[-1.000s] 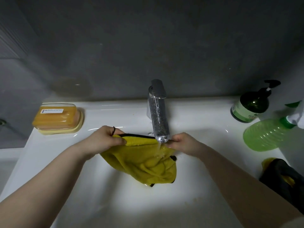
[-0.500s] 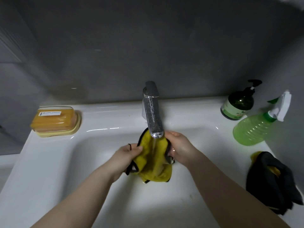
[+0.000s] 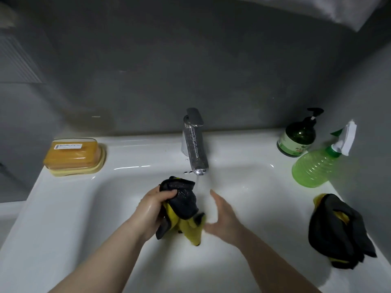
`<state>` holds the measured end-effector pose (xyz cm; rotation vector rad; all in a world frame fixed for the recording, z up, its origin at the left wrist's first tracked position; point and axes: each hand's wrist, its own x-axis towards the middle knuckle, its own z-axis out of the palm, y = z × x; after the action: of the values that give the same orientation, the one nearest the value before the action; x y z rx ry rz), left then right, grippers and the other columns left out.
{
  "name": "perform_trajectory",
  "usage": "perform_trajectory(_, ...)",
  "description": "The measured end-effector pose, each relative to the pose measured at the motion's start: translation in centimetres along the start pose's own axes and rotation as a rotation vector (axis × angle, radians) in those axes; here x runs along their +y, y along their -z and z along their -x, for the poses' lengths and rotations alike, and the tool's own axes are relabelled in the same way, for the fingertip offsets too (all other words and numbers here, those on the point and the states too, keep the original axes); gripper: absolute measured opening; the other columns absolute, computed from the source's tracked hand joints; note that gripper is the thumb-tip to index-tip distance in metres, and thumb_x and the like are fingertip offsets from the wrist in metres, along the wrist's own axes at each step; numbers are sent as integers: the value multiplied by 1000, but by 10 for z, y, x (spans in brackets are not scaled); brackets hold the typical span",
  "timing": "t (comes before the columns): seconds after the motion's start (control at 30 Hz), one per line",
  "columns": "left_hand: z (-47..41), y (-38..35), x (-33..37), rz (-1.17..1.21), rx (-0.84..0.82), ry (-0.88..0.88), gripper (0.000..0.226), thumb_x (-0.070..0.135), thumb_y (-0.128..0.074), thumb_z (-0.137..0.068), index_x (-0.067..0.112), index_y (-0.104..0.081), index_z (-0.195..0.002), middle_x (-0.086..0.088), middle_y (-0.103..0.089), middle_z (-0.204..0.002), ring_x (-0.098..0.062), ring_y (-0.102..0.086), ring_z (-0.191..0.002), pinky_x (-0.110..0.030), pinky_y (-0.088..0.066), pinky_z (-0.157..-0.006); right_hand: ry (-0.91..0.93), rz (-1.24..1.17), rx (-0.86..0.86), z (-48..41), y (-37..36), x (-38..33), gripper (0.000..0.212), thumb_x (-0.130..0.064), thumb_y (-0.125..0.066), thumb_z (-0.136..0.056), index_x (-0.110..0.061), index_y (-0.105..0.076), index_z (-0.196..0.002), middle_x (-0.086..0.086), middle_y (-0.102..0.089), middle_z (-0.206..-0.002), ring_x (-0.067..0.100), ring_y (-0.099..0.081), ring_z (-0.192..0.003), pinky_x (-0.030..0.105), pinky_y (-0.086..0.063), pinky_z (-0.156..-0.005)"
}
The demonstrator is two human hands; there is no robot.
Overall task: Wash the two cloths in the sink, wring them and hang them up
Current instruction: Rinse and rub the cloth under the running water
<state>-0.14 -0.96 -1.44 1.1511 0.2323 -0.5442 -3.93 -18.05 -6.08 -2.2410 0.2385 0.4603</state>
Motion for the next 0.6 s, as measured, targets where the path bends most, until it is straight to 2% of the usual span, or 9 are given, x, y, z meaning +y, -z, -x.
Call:
perform_trajectory(0.07, 6, -2, 4, 128, -52, 56, 21, 2, -42, -83, 2, -63, -89, -7, -74, -66, -16, -71, -60, -24, -55, -56, 9, 147, -88, -1, -25, -3, 110, -33, -77, -62, -22, -7, -146, 0, -12, -155, 18, -10, -143, 35, -12, -117)
perform_trajectory(0.1, 9, -2, 5, 177, -71, 78, 23, 5, -46, -77, 1, -63, -91, -10, -75, -71, -18, -72, -64, -30, -53, -64, 21, 108, -78, -3, -38, -9, 110, -39, -78, -55, -26, -16, -144, -1, -23, -150, 17, -16, -140, 37, -14, -117)
perform_trajectory(0.17, 13, 0, 7, 262, -87, 111, 35, 10, -50, -65, -2, -65, -94, -15, -75, -82, -24, -72, -74, -36, -49, -75, -5, -156, -13, -9, -52, -23, 69, -40, -75, -52, -36, -50, -116, -9, -52, -114, 19, -43, -123, 39, -34, -109)
perform_trajectory(0.23, 13, 13, 8, 292, -25, 82, 38, 10, -48, -65, -3, -64, -97, -15, -74, -84, -28, -67, -84, -37, -48, -77, -42, -355, 4, -15, -53, -32, 18, -32, -71, -64, -39, -58, -75, -12, -60, -77, 22, -61, -92, 35, -53, -82)
perform_trajectory(0.3, 11, 30, 10, 244, 125, 40, 29, 6, -41, -77, -2, -60, -98, -16, -72, -83, -28, -62, -81, -35, -49, -68, -36, -375, 29, -19, -45, -32, 10, -23, -64, -74, -29, -56, -76, -8, -61, -70, 19, -62, -79, 30, -51, -69)
perform_trajectory(0.37, 8, 52, 7, -41, 313, 30, 18, 4, -41, -85, 0, -55, -94, -16, -62, -80, -28, -54, -68, -28, -48, -55, -40, -312, 67, -19, -36, -36, 16, -16, -57, -74, -25, -52, -85, -5, -60, -77, 18, -59, -74, 28, -48, -63)
perform_trajectory(0.43, 6, 69, -1, -496, 383, 99, 24, 9, -53, -82, 1, -54, -104, -16, -61, -94, -29, -57, -79, -29, -49, -68, -3, -179, 84, -17, -32, -44, 22, -10, -53, -71, -22, -48, -88, 0, -59, -84, 22, -58, -80, 26, -44, -63)
perform_trajectory(0.53, 11, 72, -12, -1010, 342, 46, 80, 15, -69, -75, 10, -26, -142, -10, -32, -147, -26, -41, -129, -28, -40, -95, 79, 28, 43, -11, -32, -63, 24, -9, -51, -71, -17, -44, -92, 9, -61, -93, 30, -58, -92, 30, -44, -70)
perform_trajectory(0.6, 13, 59, -12, -1097, 98, -137, 93, 12, -72, -71, 20, -15, -144, 0, -22, -150, -16, -29, -137, -20, -30, -107, 98, 85, -29, -8, -35, -76, 35, -9, -53, -73, -16, -42, -106, 10, -60, -104, 29, -57, -98, 28, -41, -70)
